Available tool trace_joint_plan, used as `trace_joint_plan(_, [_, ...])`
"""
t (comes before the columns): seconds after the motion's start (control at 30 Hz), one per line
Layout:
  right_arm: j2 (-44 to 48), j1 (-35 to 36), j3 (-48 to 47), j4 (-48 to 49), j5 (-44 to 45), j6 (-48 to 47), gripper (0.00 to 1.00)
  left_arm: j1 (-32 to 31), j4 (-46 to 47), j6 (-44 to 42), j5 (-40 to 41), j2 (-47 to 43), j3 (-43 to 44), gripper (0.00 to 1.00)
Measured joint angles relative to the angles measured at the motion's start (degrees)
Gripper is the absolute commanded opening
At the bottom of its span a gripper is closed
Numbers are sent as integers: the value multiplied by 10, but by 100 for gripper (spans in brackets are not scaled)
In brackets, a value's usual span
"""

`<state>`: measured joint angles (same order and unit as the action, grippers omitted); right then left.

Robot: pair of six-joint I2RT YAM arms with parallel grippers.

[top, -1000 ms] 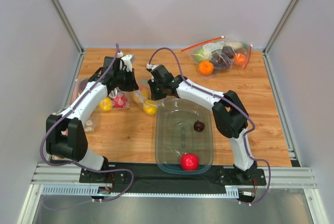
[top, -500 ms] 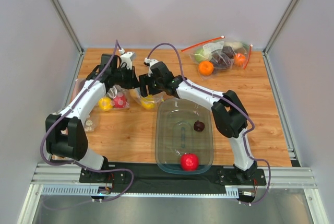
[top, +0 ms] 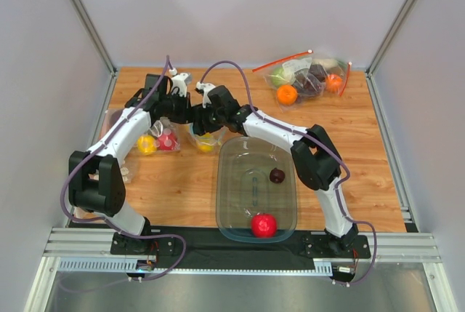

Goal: Open the zip-top bag and remove the fake food

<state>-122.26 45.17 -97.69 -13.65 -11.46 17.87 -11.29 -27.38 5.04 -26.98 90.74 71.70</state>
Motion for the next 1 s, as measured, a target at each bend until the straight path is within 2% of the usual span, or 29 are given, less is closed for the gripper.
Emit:
trace_joint_plan(0.13, [-31,0,-50,-40,-6,-11,50,3,7,0,5,0,-1,0])
trace_joint_plan(0.27, [-43,0,-56,-67,20,-13,47,3,8,1,4,-4,-2,0])
trace_joint_plan(0.53, [-50,0,-77,-113,60,-14,47,-1,7,2,1,-16,-2,0])
trace_joint_plan(0.83, [-63,8,-124,-205,80,-32,69,2,9,8,12,-18,-21,0])
trace_joint_plan(1.0, [-74,13,-153,-252,90,-40,71,2,9,15,29,-20,-34,0])
